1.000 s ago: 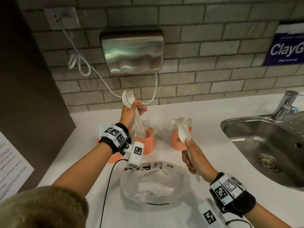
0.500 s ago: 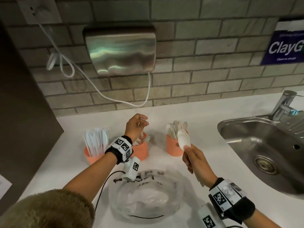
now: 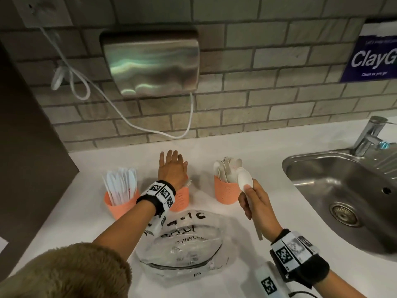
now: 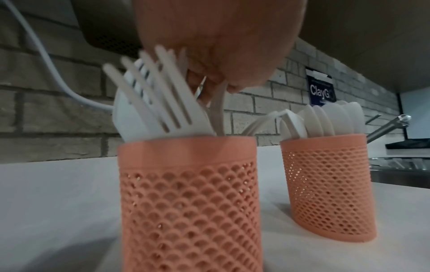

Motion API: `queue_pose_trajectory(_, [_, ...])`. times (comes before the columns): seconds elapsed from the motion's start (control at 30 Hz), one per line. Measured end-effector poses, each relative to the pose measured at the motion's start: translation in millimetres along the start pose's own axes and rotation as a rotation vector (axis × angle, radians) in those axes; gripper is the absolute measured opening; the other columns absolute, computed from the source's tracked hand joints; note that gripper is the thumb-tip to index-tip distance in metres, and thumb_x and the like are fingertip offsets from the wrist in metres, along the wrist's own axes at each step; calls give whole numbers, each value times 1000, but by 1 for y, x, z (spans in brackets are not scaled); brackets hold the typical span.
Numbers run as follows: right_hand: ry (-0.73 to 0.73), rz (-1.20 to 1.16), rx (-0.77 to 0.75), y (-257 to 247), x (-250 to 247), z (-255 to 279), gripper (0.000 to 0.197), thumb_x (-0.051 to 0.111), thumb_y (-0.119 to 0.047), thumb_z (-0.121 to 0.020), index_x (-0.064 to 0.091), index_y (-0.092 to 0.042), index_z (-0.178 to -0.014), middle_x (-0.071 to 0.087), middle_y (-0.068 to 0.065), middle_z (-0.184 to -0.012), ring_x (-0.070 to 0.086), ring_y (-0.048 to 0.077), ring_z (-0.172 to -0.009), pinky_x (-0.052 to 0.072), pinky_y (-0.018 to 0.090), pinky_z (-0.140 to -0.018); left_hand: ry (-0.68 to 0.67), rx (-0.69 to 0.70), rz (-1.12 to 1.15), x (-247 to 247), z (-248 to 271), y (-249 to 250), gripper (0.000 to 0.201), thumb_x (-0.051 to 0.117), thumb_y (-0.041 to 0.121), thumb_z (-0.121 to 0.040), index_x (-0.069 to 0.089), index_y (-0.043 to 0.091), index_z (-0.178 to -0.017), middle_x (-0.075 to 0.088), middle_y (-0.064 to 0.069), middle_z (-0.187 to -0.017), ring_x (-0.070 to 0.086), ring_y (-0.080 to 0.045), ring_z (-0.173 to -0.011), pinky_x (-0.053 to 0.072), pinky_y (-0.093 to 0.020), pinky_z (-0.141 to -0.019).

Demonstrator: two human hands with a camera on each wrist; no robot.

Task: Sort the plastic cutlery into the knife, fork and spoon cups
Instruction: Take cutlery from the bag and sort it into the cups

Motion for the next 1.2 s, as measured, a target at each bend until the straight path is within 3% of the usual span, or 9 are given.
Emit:
queue_pose_trajectory(0.17, [27, 2, -18, 2, -7, 0, 23, 31, -9, -100, 50, -12, -87, 44, -6, -47, 32, 6, -38, 26, 19, -36, -126, -2, 52, 0, -3, -7, 66, 16, 47, -98, 2, 8, -149, -5, -13, -158, -9, -27, -146, -8, -45, -118])
queue_pose_trajectory(0.37, [37, -14, -62, 0, -8, -4, 24, 31, -10, -100, 47, -13, -82, 45, -6, -43, 33, 6, -38, 27, 19, -37, 162, 40, 631, -39, 13, -32, 54, 28, 31, -101, 15, 8, -149, 14, -10, -158, 11, -19, -146, 8, -27, -118])
queue_pose_trajectory(0.47, [48, -25, -95, 1, -10, -8, 19, 33, -16, -99, 48, -17, -88, 46, -6, -44, 34, 6, -38, 28, 19, -38, 74, 203, 492, -32, 32, -42, 67, 30, 47, -97, 9, 12, -150, 8, -9, -158, 6, -21, -147, 7, -30, -119])
queue_pose_trajectory(0.53, [49, -36, -105, 1, -10, -10, 17, 32, -17, -97, 48, -21, -94, 46, -6, -44, 35, 6, -39, 29, 19, -38, -11, 323, 317, -17, 42, -43, 89, 15, 73, -83, 2, 16, -150, 0, -8, -159, 0, -21, -147, 4, -33, -118])
queue_pose_trajectory(0.6, [47, -52, -105, 0, -8, -11, 13, 35, -20, -93, 48, -21, -95, 46, -5, -44, 35, 6, -39, 30, 19, -39, -80, 359, 228, -1, 43, -43, 102, -2, 84, -69, -4, 21, -150, -7, -5, -159, -6, -19, -147, 1, -35, -118])
queue_pose_trajectory(0.77, [55, -89, -91, -1, -8, -13, 23, 36, -29, -82, 50, -14, -94, 47, -6, -45, 39, 7, -41, 35, 17, -43, -109, 295, 299, 11, 28, -31, 76, 29, 61, -92, -4, 24, -149, -7, -4, -159, -5, -17, -147, 2, -32, -118])
queue_pose_trajectory(0.93, [92, -122, -106, -2, -15, -14, 19, 37, -24, -82, 51, -13, -89, 48, -2, -53, 44, 5, -47, 40, 15, -49, -125, 367, 156, 9, 16, -21, 98, -8, 64, -68, 1, 11, -150, 0, -8, -159, 0, -20, -147, 4, -31, -119])
queue_pose_trajectory(1.07, [111, -122, -113, -7, -19, -18, 26, 32, 0, -96, 52, -11, -85, 49, 8, -67, 50, 1, -51, 43, 13, -53, -138, 347, 102, 12, 14, -20, 105, -11, 64, -63, 2, 6, -149, 3, -9, -159, 0, -20, -147, 4, -30, -120])
queue_pose_trajectory(1.2, [140, -129, -140, -20, -21, -27, 23, 28, 4, -96, 49, -3, -93, 53, 10, -71, 57, -2, -55, 48, 11, -57, -150, 322, 139, 12, 15, -23, 105, -1, 70, -65, 12, 8, -149, 9, -8, -159, 2, -20, -147, 6, -32, -119])
Point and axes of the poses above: each hand's wrist, its own z-axis away from the middle knuckle, its own x-axis out of the palm, y = z × x, the point moved 3 cm from there along -z, towards the middle knuckle
